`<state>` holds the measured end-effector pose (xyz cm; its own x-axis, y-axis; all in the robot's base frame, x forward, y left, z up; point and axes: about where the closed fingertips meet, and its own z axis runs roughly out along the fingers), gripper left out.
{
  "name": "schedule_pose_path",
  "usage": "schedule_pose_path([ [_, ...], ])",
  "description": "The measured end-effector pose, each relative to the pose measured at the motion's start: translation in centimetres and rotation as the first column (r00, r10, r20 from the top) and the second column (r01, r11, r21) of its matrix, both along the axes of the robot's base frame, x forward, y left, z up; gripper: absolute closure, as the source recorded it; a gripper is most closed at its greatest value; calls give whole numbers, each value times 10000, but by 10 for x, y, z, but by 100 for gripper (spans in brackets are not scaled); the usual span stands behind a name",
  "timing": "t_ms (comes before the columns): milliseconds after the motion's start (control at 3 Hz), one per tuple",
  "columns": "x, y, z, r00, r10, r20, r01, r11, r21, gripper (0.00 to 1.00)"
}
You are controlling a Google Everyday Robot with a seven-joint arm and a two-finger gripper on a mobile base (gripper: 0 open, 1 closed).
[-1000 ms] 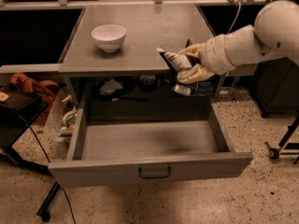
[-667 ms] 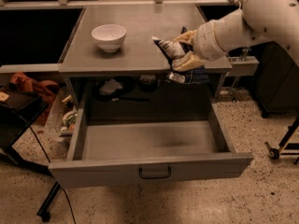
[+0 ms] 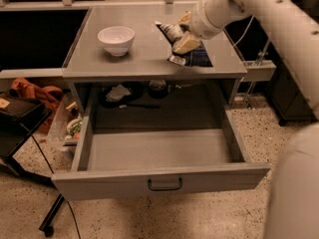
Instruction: Pick blue chip bag from top drawer and place on counter
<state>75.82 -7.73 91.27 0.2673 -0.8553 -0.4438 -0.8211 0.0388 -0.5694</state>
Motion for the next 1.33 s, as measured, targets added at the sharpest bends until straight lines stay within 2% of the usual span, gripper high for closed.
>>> schedule_pose_path([
  [333,38,5,-1,9989,-406,-229,411,9989,220,100],
  [667,63,5,-2,9967,-684,-443,724,9927,962,81],
  [1000,78,-5,-6,9907,-1130,-753,1252,9751,1828,58],
  [1333,84,-11,-7,9871,-1223,-1034,1454,9551,2582,34],
])
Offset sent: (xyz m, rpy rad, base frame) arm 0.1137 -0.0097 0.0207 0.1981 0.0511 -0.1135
